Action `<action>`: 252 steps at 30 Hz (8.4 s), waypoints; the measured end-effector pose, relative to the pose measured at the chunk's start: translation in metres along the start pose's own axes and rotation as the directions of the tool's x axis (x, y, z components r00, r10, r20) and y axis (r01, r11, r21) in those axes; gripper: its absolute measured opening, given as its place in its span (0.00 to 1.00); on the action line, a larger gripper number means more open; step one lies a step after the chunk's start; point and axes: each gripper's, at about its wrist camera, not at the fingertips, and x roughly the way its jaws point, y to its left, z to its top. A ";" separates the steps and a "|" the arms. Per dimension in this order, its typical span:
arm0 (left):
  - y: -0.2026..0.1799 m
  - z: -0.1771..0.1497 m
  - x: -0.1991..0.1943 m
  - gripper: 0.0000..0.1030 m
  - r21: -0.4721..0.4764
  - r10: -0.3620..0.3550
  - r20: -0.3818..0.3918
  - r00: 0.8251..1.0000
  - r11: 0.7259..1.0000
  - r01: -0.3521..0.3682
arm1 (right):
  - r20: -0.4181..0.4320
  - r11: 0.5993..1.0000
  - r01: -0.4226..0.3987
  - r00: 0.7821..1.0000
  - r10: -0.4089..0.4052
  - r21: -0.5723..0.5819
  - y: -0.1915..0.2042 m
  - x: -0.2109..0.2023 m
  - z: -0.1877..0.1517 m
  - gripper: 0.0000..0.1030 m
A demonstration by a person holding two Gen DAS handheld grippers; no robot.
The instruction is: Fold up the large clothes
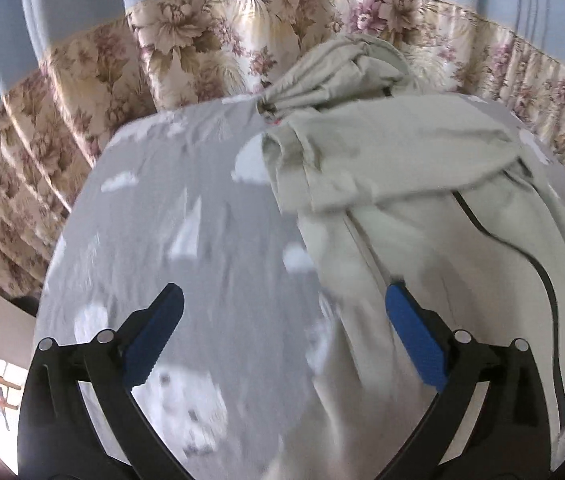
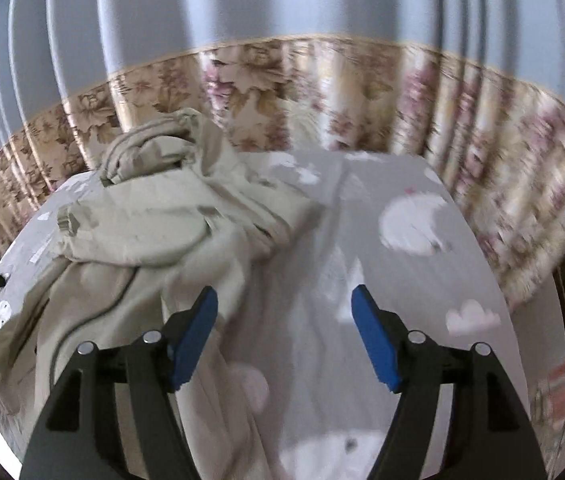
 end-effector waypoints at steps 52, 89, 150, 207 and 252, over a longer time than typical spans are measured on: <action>0.035 0.244 0.264 0.04 -0.021 -0.162 -0.073 0.984 0.987 0.161 | -0.246 0.873 0.050 0.950 -0.192 -0.485 0.179 0.321 0.251 0.06; -0.056 0.101 0.044 0.95 0.147 -0.072 0.121 0.990 0.988 0.054 | -0.112 0.958 -0.282 0.951 0.287 0.057 0.060 0.106 0.115 0.60; -0.011 0.040 0.021 0.97 -0.084 -0.018 0.090 0.996 0.996 0.025 | 0.178 0.993 -0.120 0.976 0.121 -0.018 0.040 -0.003 0.026 0.79; -0.058 -0.115 0.007 0.93 -0.034 -0.037 -0.107 0.994 0.999 0.034 | -0.169 0.998 -0.014 0.986 0.002 -0.069 0.045 0.004 -0.136 0.78; 0.022 -0.140 -0.061 0.73 -0.178 -0.154 -0.068 0.986 0.974 0.140 | -0.014 0.997 0.032 0.999 -0.031 0.067 -0.034 -0.084 -0.123 0.47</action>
